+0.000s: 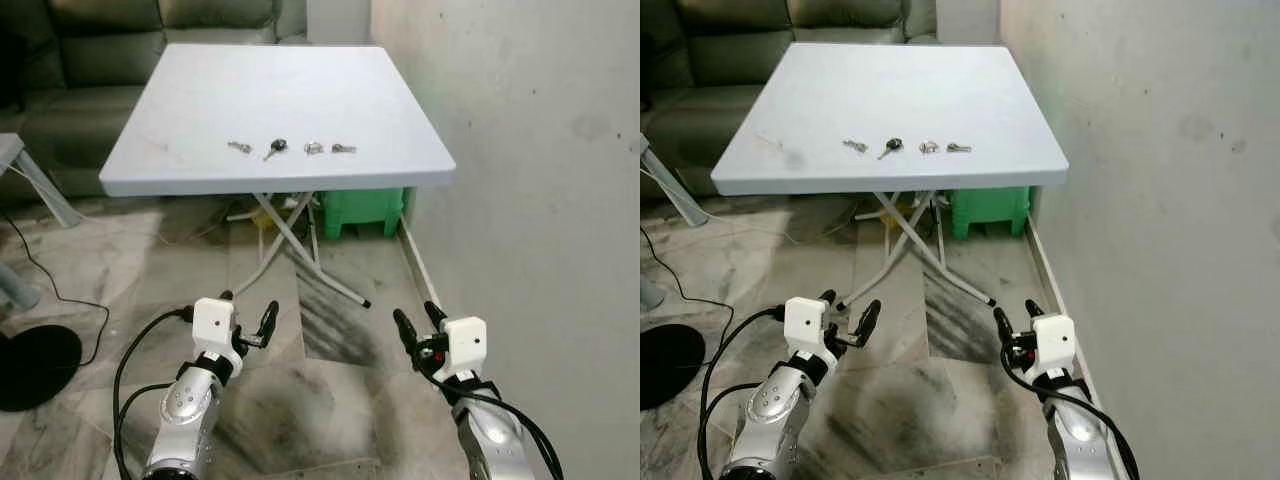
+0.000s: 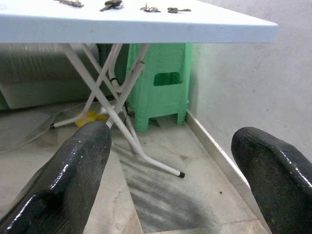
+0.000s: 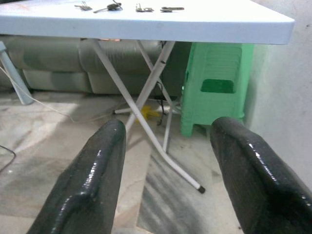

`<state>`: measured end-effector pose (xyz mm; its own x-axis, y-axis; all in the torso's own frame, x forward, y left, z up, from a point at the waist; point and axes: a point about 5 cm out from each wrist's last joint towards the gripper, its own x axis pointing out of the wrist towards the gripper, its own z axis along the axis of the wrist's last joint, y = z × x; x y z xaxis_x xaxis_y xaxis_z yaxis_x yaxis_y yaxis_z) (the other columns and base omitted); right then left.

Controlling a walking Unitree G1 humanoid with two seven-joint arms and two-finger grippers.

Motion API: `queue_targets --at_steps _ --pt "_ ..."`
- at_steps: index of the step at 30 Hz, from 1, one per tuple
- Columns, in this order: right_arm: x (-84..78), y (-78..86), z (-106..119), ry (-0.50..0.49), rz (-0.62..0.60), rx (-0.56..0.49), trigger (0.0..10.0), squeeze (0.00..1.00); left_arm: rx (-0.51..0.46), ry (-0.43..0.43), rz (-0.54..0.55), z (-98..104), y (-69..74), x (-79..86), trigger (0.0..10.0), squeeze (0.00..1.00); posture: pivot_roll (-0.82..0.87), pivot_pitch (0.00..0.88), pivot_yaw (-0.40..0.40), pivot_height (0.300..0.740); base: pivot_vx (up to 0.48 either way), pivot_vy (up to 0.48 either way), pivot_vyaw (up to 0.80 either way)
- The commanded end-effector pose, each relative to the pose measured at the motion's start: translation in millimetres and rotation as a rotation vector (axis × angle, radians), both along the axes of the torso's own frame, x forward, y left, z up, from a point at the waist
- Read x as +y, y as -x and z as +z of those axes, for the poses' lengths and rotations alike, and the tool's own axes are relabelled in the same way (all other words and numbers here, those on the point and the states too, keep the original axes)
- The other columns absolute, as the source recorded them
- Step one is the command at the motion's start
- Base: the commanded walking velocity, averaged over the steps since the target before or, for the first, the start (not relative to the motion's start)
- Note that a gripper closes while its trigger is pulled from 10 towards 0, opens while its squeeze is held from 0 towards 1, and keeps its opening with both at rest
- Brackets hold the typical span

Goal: Hang keys on a hook

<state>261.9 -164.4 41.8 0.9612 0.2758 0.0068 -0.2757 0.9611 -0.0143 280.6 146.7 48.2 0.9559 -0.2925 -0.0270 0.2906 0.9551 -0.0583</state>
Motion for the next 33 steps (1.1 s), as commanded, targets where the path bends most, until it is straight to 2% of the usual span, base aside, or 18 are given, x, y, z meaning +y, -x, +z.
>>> queue_targets --at_steps 1,4,8,15,16,18,19,25,33 --pt "-0.9 -2.7 8 0.009 0.005 -0.019 10.0 1.0 0.002 -0.012 -0.003 4 -0.1 0.1 10.0 0.0 -0.05 0.077 -0.006 0.74 0.0 0.0 0.0" --pt "-3.3 -1.9 14 0.005 0.008 -0.031 10.0 1.0 -0.015 -0.023 0.021 11 -0.8 3.0 10.0 0.0 -0.05 0.081 -0.002 0.74 0.0 0.0 0.0" --pt "-14.3 -6.3 19 0.048 -0.051 -0.052 10.0 1.0 -0.022 -0.018 0.062 16 -2.3 8.8 10.0 0.0 -0.05 0.08 0.0 0.74 0.0 0.0 0.0" --pt "-25.7 -14.6 33 0.033 -0.109 -0.085 10.0 1.0 -0.024 0.026 0.154 24 -5.4 20.4 10.0 0.0 -0.05 0.078 -0.001 0.74 0.0 0.0 0.0" --pt "-27.0 -17.3 37 0.025 -0.119 -0.092 10.0 0.76 -0.027 0.026 0.164 26 -5.8 22.4 10.0 0.0 -0.04 0.076 -0.007 0.74 0.0 0.0 0.0" --pt "-26.6 -17.6 38 0.022 -0.117 -0.092 10.0 0.76 -0.029 0.023 0.159 27 -5.8 22.4 10.0 0.0 -0.04 0.076 -0.007 0.74 0.0 0.0 0.0" --pt "-25.9 -18.3 38 0.029 -0.115 -0.093 10.0 0.0 -0.029 0.035 0.154 28 -7.0 22.5 10.0 0.0 -0.03 0.073 -0.009 0.74 0.0 0.0 0.0" --pt "-19.2 -23.5 41 0.022 -0.084 -0.096 10.0 0.0 -0.026 -0.014 0.135 34 -17.3 26.8 10.0 0.0 -0.03 0.064 -0.01 0.74 0.0 0.0 0.0" --pt "-16.8 -24.2 41 0.034 -0.068 -0.092 10.0 0.0 -0.04 -0.034 0.114 39 -23.5 24.3 10.0 0.0 -0.03 0.05 -0.007 0.74 0.317 0.0 0.0"
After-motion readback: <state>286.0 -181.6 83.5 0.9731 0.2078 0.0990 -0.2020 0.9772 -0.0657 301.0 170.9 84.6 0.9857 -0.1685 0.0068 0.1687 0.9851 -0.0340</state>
